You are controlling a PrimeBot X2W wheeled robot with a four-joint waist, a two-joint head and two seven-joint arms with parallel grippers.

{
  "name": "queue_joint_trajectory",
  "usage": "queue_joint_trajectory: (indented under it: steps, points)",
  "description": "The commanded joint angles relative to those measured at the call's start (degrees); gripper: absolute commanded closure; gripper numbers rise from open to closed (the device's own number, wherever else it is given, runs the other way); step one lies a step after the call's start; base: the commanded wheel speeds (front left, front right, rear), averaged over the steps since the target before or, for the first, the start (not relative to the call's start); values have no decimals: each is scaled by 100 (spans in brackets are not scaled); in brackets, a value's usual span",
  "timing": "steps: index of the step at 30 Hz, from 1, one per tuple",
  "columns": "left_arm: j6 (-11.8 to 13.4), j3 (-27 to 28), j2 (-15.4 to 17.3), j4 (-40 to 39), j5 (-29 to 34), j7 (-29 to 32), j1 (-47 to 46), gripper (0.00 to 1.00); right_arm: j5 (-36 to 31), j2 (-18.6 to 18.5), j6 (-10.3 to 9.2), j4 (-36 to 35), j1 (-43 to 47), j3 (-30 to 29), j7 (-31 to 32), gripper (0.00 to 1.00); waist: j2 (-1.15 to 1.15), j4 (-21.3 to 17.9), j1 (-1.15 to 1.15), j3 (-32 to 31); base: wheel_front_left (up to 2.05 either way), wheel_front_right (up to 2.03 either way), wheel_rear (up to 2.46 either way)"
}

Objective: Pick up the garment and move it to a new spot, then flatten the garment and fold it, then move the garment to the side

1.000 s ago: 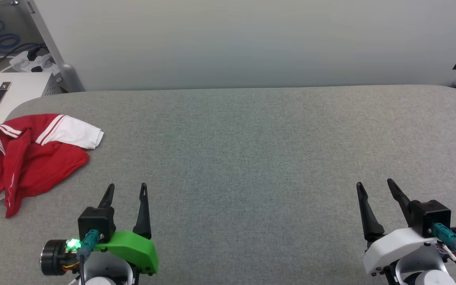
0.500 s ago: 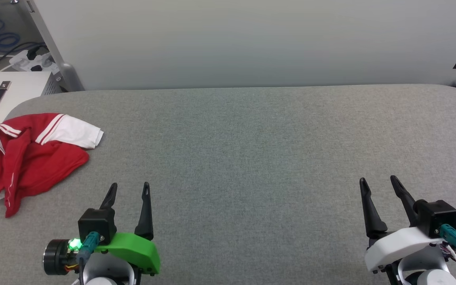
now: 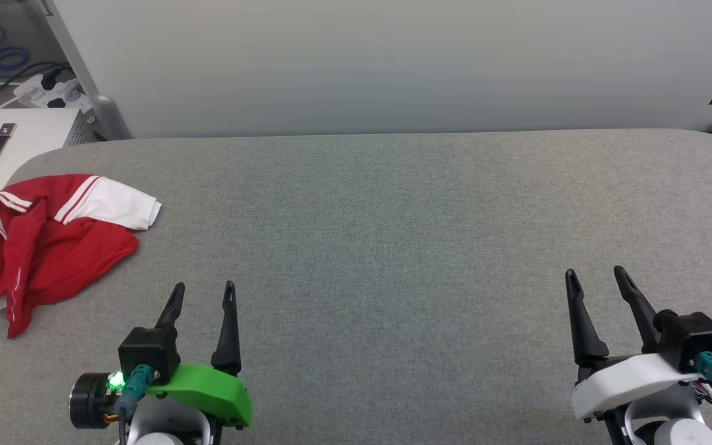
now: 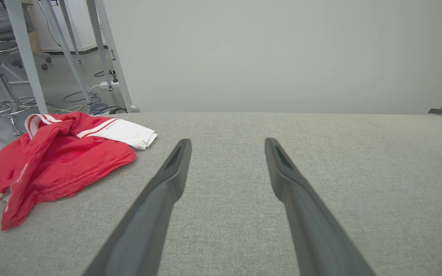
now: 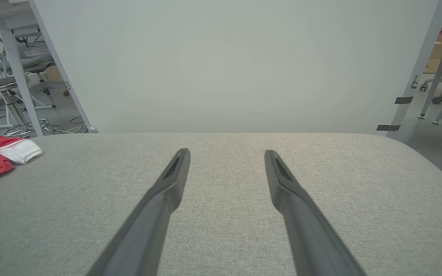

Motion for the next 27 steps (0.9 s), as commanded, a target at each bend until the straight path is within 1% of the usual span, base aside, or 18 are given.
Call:
queue_joint_trajectory:
  steps: [1, 13, 27]
  points:
    - [-32, -18, -13, -5, -64, -69, -57, 0, 68, 5, -3, -52, -60, 3, -61, 0, 0, 1, 0, -1, 0, 0, 0]
    - [-83, -72, -16, -48, -136, -211, -56, 0, 135, 6, -3, -98, -60, -1, -201, 0, 0, 1, 0, 7, 0, 0, 0]
    - [-114, -193, -19, 294, -271, -377, -77, 0, 164, 7, -4, 69, -53, -8, -365, 0, 0, -7, 0, 27, 0, 0, 0]
